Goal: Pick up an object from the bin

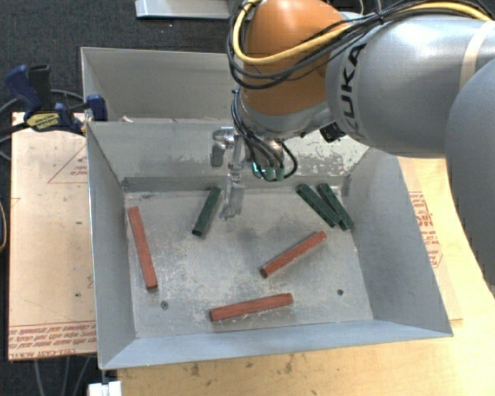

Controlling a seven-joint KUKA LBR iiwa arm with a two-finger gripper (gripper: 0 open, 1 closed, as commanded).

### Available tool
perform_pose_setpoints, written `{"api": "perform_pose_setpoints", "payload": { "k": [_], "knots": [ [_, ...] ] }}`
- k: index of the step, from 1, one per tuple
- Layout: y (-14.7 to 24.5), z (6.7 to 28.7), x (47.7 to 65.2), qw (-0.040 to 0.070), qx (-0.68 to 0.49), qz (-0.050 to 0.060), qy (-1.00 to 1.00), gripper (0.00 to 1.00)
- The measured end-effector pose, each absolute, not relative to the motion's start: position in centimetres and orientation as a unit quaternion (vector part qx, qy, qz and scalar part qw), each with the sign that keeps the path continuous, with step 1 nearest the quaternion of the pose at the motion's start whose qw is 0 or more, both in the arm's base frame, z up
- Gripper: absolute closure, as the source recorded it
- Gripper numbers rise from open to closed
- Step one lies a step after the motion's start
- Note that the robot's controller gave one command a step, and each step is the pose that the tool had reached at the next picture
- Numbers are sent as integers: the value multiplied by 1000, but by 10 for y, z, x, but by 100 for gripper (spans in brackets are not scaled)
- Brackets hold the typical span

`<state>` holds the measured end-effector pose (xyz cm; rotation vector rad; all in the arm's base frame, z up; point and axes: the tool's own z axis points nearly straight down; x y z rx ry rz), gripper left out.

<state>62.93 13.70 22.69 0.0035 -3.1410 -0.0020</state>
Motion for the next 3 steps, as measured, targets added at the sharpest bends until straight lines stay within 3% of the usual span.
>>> {"api": "perform_pose_setpoints", "payload": {
  "k": [1, 2, 3],
  "knots": [
    [136, 228, 630, -1, 0, -1, -1000, 100],
    [111, 163, 656, 1, 165, 0, -986, 100],
    [81, 130, 597, 4, 160, 0, -987, 100]
  ]
}}
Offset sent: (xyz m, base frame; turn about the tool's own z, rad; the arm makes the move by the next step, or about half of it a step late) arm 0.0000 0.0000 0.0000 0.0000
